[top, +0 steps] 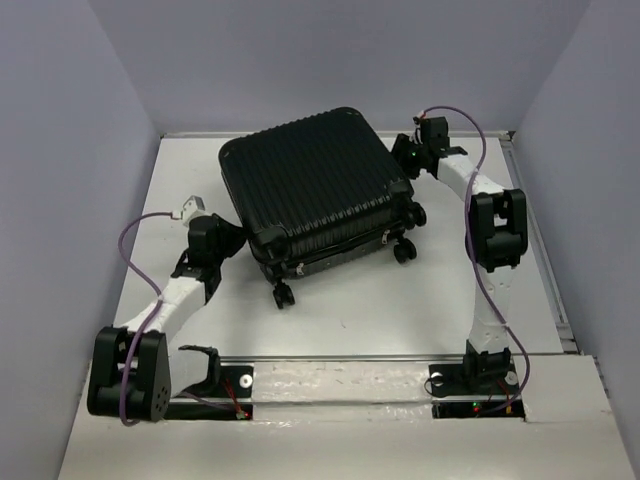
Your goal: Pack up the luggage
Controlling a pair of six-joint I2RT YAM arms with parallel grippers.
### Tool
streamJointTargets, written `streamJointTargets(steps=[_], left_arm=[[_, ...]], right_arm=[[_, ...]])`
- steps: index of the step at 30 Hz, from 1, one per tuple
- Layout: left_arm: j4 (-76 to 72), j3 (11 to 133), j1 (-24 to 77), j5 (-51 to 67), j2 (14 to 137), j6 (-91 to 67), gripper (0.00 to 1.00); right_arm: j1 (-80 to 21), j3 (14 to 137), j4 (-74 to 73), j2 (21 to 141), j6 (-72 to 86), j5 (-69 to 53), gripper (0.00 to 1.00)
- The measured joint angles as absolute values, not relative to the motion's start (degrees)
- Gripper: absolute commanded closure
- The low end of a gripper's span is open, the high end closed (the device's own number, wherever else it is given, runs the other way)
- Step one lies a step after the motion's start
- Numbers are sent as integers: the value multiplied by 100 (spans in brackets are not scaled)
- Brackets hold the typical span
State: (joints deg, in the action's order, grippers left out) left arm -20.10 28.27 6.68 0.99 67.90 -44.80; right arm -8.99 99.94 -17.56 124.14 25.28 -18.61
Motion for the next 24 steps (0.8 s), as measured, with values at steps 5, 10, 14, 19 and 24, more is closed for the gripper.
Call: streamJointTargets(steps=[5,10,14,19,24], left_arm=[[-1505,2023,1529,-167,5645,-4558,82],[-895,1712,2016,-134,4552,-4803,82],[-484,1697,2080,-196,3667,-4853,82],[-508,1697,2145,5,3649,-4871,82],[-746,1708,2215,113,3913,-4871,82]], right_arm=[[-934,11992,-1942,13428,2589,-2434,15],[-1138,13008,-2167,13631,2716,-2921,11],[-1212,13157,-2309,13312,2692,-3256,18],[-1210,13126,-2571,12602,2408,-3667,57],[-1253,10888,-2132,10388,2027,-3931,74]])
